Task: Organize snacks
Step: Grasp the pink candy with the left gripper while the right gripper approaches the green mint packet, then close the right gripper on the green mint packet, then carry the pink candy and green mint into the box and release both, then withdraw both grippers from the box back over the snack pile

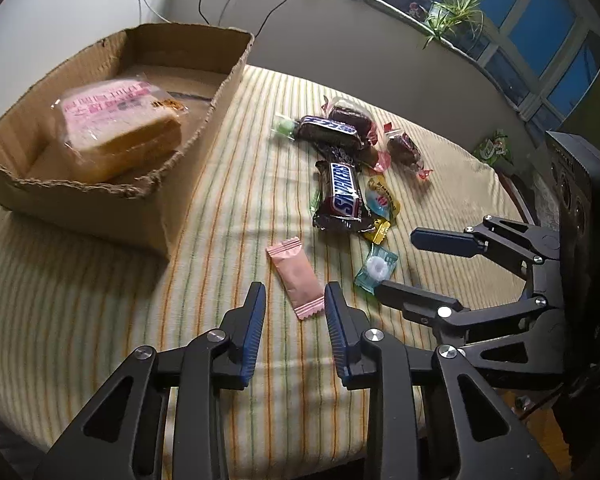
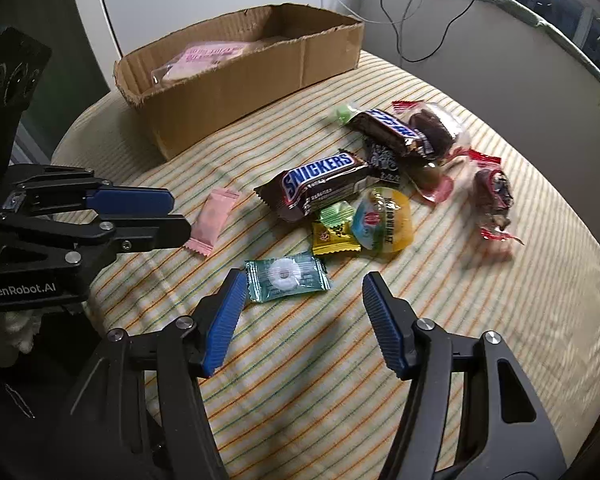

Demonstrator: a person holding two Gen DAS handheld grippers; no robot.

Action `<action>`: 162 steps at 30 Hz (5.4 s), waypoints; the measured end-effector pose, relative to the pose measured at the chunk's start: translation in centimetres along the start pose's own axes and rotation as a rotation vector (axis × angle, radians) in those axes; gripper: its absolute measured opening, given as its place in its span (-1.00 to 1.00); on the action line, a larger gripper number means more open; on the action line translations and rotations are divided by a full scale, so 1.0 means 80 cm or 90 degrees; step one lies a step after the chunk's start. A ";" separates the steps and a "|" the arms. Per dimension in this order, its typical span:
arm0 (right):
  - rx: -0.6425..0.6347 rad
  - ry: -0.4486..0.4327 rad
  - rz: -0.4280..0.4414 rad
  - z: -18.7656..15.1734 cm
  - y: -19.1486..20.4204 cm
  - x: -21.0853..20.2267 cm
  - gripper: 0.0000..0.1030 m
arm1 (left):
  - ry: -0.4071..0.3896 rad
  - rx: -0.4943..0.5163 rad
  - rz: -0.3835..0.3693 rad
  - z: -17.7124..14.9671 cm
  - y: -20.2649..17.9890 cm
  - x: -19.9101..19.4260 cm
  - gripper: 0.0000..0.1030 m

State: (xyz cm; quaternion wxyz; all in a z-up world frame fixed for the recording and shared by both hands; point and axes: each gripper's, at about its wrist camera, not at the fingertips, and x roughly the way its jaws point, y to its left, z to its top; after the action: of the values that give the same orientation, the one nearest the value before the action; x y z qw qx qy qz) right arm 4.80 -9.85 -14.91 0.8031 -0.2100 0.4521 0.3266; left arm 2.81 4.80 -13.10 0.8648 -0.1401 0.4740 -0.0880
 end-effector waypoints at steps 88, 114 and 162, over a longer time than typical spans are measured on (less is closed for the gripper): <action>0.065 -0.090 0.001 0.066 -0.031 -0.046 -0.90 | -0.131 0.048 0.072 0.055 0.010 -0.048 -0.66; 0.030 -0.117 0.038 0.232 0.001 0.027 -0.90 | -0.158 0.007 0.119 0.124 0.094 -0.045 -0.66; 0.075 -0.187 -0.051 0.204 0.004 -0.028 0.53 | -0.197 0.035 0.146 0.104 0.065 -0.076 -0.12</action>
State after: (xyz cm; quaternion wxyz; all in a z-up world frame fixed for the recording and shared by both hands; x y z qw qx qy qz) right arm 13.34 -0.06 -4.77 0.8837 -0.1306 0.3395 0.2947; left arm 6.69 12.75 -5.67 0.9353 -0.0734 0.3455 0.0213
